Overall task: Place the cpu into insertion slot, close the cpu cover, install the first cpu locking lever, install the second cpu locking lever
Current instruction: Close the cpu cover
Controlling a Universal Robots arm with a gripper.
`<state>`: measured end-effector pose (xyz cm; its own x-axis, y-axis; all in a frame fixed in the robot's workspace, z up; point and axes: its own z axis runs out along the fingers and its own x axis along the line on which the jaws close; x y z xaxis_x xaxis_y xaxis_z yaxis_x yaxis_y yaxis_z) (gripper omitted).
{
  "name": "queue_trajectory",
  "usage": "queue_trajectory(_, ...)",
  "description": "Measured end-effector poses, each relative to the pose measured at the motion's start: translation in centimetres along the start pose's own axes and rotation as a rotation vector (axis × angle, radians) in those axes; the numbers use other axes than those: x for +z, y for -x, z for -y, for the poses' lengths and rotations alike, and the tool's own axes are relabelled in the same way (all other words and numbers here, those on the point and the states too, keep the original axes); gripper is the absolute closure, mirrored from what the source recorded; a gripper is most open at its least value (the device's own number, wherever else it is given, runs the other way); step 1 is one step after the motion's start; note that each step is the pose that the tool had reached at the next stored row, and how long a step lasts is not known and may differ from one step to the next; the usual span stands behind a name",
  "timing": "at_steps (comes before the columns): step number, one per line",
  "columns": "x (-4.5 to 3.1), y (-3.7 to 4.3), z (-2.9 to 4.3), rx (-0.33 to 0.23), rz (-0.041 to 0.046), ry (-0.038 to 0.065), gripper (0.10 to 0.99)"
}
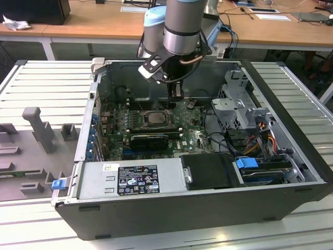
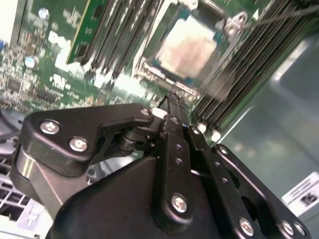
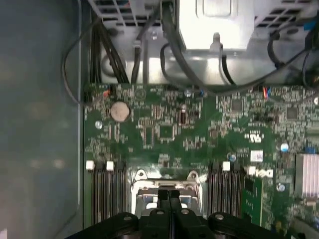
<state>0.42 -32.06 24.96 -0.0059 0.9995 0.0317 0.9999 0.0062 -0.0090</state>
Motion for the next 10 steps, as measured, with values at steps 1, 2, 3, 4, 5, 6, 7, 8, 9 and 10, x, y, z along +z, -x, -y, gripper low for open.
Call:
queue_trajectory(1, 0.02, 0.0, 0.16, 0.0, 0.0001, 0.0, 0.98)
queue_trajectory(2, 0.08, 0.0, 0.27, 0.0, -0.0002, 0.0, 0.98)
queue_trajectory(3, 0.33, 0.01, 0.45, 0.0, -0.0002, 0.0, 0.98)
queue_trajectory(4, 0.5, 0.01, 0.55, 0.0, -0.0002, 0.0, 0.98)
queue_trajectory(5, 0.7, 0.02, 0.67, 0.0, -0.0002, 0.0, 0.98)
queue_trajectory(6, 1.15, 0.03, 0.98, -0.001, -0.0001, 0.0, 0.98)
queue_trajectory(7, 1.4, 0.04, 1.23, -0.003, -0.0001, 0.0, 0.98)
queue_trajectory(8, 1.6, 0.04, 1.43, -0.01, -0.0001, 0.0, 0.98)
queue_trajectory(9, 1.68, 0.04, 1.55, -0.015, 0.0, -0.001, 0.98)
queue_trajectory(10, 1.73, 0.04, 1.64, -0.018, 0.0, -0.001, 0.98)
